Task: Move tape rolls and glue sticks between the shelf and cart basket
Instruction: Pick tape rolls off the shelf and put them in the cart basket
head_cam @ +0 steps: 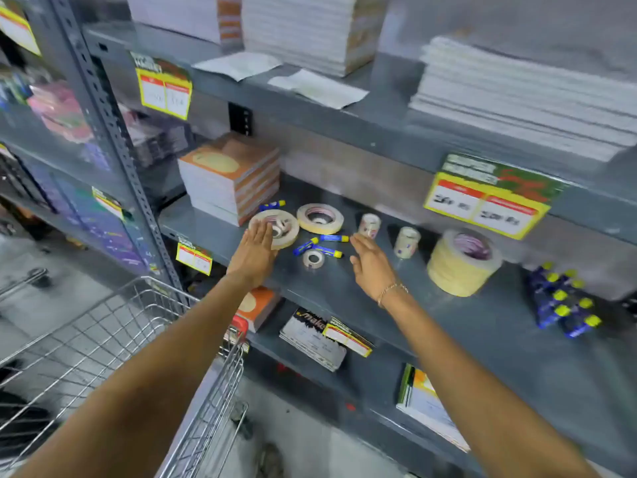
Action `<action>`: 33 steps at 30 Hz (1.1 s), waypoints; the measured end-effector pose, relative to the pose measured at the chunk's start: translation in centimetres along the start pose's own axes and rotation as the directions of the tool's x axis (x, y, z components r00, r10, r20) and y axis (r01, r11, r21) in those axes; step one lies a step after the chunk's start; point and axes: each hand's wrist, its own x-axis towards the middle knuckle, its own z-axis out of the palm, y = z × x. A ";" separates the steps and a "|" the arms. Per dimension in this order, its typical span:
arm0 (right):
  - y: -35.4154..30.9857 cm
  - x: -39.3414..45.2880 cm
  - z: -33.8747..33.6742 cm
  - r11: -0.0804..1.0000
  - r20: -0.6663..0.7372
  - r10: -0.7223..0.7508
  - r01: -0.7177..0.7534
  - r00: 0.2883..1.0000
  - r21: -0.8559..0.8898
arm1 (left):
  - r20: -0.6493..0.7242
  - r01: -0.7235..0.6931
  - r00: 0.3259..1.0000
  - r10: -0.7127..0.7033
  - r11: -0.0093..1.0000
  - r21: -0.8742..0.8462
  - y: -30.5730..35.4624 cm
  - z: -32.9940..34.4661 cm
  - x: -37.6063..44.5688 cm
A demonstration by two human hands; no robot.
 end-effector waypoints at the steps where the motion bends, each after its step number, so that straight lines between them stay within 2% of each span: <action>1: -0.1 1.9 0.6 1.000 0.002 0.015 -0.015 1.000 0.006 | 0.046 0.000 0.999 0.000 1.000 0.008 -0.6 0.3 0.8; 6: -1.0 10.0 2.1 0.997 0.035 0.082 -0.082 0.996 -0.003 | 0.057 0.031 0.998 -0.016 0.963 -0.269 -2.1 1.4 2.9; 11: -1.6 14.5 3.7 0.997 0.133 0.082 -0.081 0.988 -0.017 | 0.004 -0.081 0.997 0.082 0.984 -0.156 -1.5 1.8 3.8; 15: -1.4 16.2 4.9 0.997 0.239 0.059 -0.045 0.969 -0.064 | 0.086 -0.112 0.990 0.110 0.994 0.017 -1.8 2.4 5.1; 21: -0.8 16.7 5.7 0.998 0.269 0.049 -0.035 0.962 -0.056 | 0.065 -0.049 0.997 0.045 0.997 0.059 -1.6 2.7 5.5; 33: 0.0 14.6 4.9 1.000 0.122 -0.018 0.016 0.992 0.023 | -0.024 -0.035 0.999 0.035 0.999 0.024 -0.6 1.3 3.5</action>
